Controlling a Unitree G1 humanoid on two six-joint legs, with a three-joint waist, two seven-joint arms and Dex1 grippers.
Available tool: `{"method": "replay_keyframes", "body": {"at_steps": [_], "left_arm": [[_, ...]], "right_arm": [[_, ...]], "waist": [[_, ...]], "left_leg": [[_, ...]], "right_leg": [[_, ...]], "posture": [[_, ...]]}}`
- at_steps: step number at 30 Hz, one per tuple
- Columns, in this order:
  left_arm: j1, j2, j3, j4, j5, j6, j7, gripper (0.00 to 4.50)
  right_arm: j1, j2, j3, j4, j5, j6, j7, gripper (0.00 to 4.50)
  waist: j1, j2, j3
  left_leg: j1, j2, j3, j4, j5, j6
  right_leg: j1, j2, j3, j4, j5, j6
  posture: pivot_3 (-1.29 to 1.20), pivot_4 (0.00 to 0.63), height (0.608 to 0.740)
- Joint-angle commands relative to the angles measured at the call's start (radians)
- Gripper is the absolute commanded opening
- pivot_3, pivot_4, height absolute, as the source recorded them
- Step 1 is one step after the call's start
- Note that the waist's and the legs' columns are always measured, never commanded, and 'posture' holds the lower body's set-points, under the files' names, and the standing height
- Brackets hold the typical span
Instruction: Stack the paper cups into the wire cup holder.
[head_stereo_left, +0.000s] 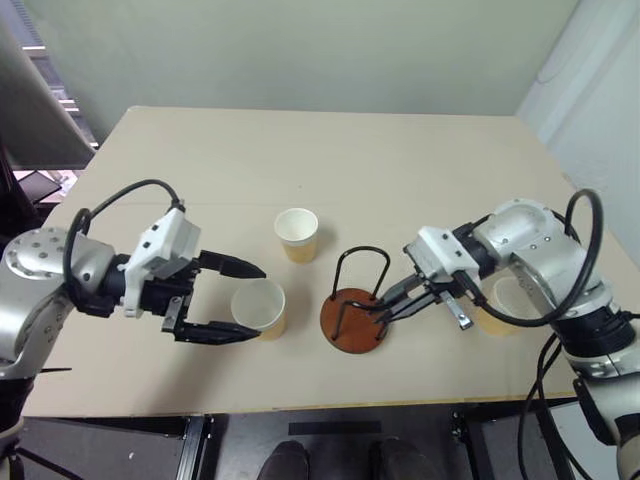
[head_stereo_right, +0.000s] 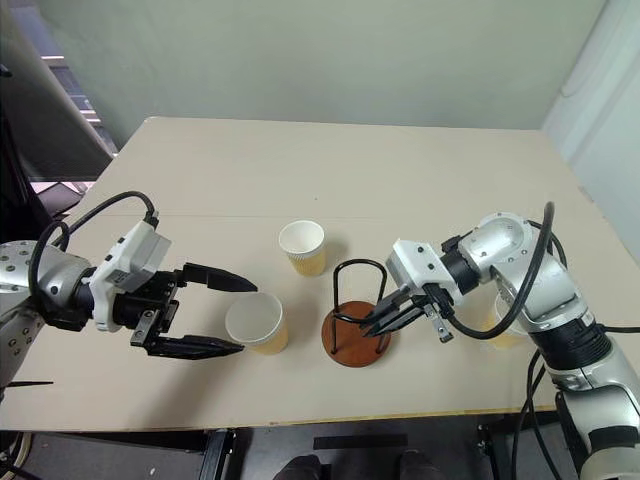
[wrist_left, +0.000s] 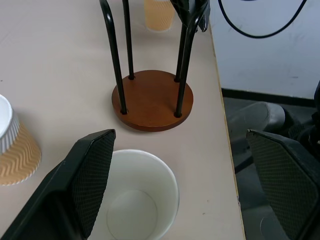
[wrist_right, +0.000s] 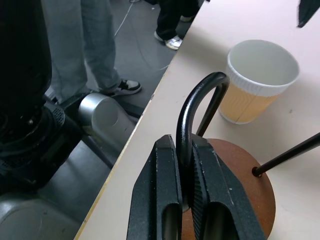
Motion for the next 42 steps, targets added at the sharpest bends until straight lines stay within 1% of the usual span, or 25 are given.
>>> {"method": "replay_keyframes", "body": {"at_steps": [1,7,11,13,14,18,20,21,23,26,29,31,34,37,42], "left_arm": [[-0.014,0.018,0.012,-0.043,0.0,-0.004,0.005,4.5],[0.001,0.019,0.032,-0.062,-0.014,0.013,0.021,4.5],[-0.002,0.021,0.033,-0.069,-0.021,0.017,0.028,4.5],[-0.009,0.02,0.029,-0.07,-0.025,0.018,0.028,4.5],[-0.014,0.019,0.025,-0.069,-0.026,0.018,0.027,4.5],[-0.039,0.019,0.011,-0.058,-0.025,0.014,0.016,4.5],[-0.069,0.018,-0.005,-0.042,-0.02,0.008,0.002,4.5],[-0.079,0.017,-0.011,-0.036,-0.017,0.005,-0.004,4.5],[-0.109,0.011,-0.026,-0.016,-0.012,-0.003,-0.019,4.5],[-0.163,-0.014,-0.073,0.019,0.001,-0.024,-0.048,4.5],[-0.196,-0.04,-0.11,0.041,0.014,-0.042,-0.068,4.5],[-0.212,-0.06,-0.137,0.056,0.027,-0.054,-0.079,4.5],[-0.231,-0.089,-0.163,0.073,0.04,-0.065,-0.093,4.5],[-0.245,-0.106,-0.179,0.092,0.054,-0.075,-0.102,4.5],[-0.253,-0.113,-0.185,0.107,0.067,-0.08,-0.113,4.5]], "right_arm": [[-0.028,-0.025,0.024,-0.003,-0.014,-0.021,0.016,0.04],[-0.038,-0.042,0.064,0.023,-0.08,-0.038,0.016,0.04],[-0.048,-0.021,0.066,0.054,-0.116,-0.052,0.008,1.08],[-0.049,-0.017,0.063,0.057,-0.123,-0.057,0.01,1.76],[-0.049,-0.018,0.063,0.057,-0.123,-0.059,0.013,2.19],[-0.056,-0.043,0.057,0.052,-0.106,-0.059,0.016,3.5],[-0.069,-0.085,0.042,0.041,-0.084,-0.062,0.016,4.24],[-0.073,-0.101,0.036,0.036,-0.076,-0.064,0.016,4.48],[-0.092,-0.148,0.005,0.015,-0.044,-0.057,0.016,4.48],[-0.12,-0.281,-0.083,-0.024,0.039,-0.012,0.016,4.48],[-0.091,-0.413,-0.16,-0.061,0.078,0.026,0.016,4.48],[-0.024,-0.496,-0.213,-0.082,0.067,0.043,0.016,4.48],[0.148,-0.599,-0.281,-0.111,0.026,0.053,-0.007,4.48],[0.29,-0.645,-0.318,-0.117,-0.03,0.038,-0.06,4.48],[0.379,-0.651,-0.317,-0.091,-0.103,0.009,-0.122,4.48]], "waist": [[0.0,0.0,0.0],[0.0,0.0,0.0],[0.0,0.0,0.0],[-0.001,0.0,0.0],[-0.001,0.0,0.0],[0.001,0.0,0.0],[0.002,0.0,0.0],[0.003,0.0,0.0],[0.004,0.0,0.0],[0.006,0.001,0.0],[0.011,0.0,0.0],[0.013,0.0,0.0],[0.014,-0.001,0.0],[0.014,-0.001,0.0],[0.005,-0.001,0.0]], "left_leg": [[0.0,0.0,0.0,0.0,0.0,0.0],[0.0,0.0,0.0,0.0,0.0,0.0],[0.0,0.0,0.0,0.0,0.0,0.0],[0.0,0.0,0.0,0.0,0.0,0.0],[0.0,0.0,0.0,0.0,0.0,0.0],[0.0,0.0,0.0,0.0,0.0,0.0],[0.0,0.0,0.0,0.0,0.0,0.0],[-0.001,0.0,0.0,0.0,0.0,0.0],[0.0,0.0,0.0,0.0,0.0,0.0],[-0.001,0.0,0.0,0.0,0.0,0.0],[-0.002,-0.001,0.001,-0.001,0.0,0.0],[-0.001,0.0,0.0,-0.002,0.0,0.0],[-0.001,0.0,0.0,-0.002,0.0,0.0],[0.0,0.0,0.001,-0.001,0.0,0.0],[0.002,0.002,0.002,0.0,0.0,0.0]], "right_leg": [[0.0,0.0,0.0,0.0,0.0,0.0],[0.0,0.0,0.0,0.0,0.0,0.0],[0.0,0.0,0.0,0.0,0.0,-0.001],[0.0,0.0,0.0,0.0,0.0,-0.001],[0.0,0.0,0.0,0.0,0.0,-0.001],[0.0,0.0,0.0,0.0,0.0,-0.001],[0.0,0.0,0.0,0.0,0.0,-0.001],[0.0,0.0,0.0,0.0,0.0,-0.001],[0.0,0.0,0.0,0.0,0.0,-0.001],[0.0,0.0,0.0,-0.001,0.0,-0.001],[0.001,-0.001,0.0,-0.001,0.0,-0.002],[0.001,-0.001,0.0,-0.001,0.0,-0.002],[0.003,-0.001,-0.001,-0.001,0.0,-0.002],[0.002,-0.002,0.0,-0.001,0.0,-0.002],[0.002,-0.001,0.001,0.001,0.001,0.0]], "posture": [[0.0,0.15,0.74],[0.0,0.15,0.74],[0.0,0.15,0.74],[0.0,0.15,0.74],[0.0,0.15,0.74],[0.0,0.15,0.74],[0.0,0.15,0.74],[0.0,0.15,0.74],[0.0,0.15,0.74],[0.0,0.15,0.74],[0.0,0.15,0.74],[0.0,0.15,0.74],[0.0,0.15,0.74],[0.0,0.15,0.74],[0.0,0.15,0.74]]}}
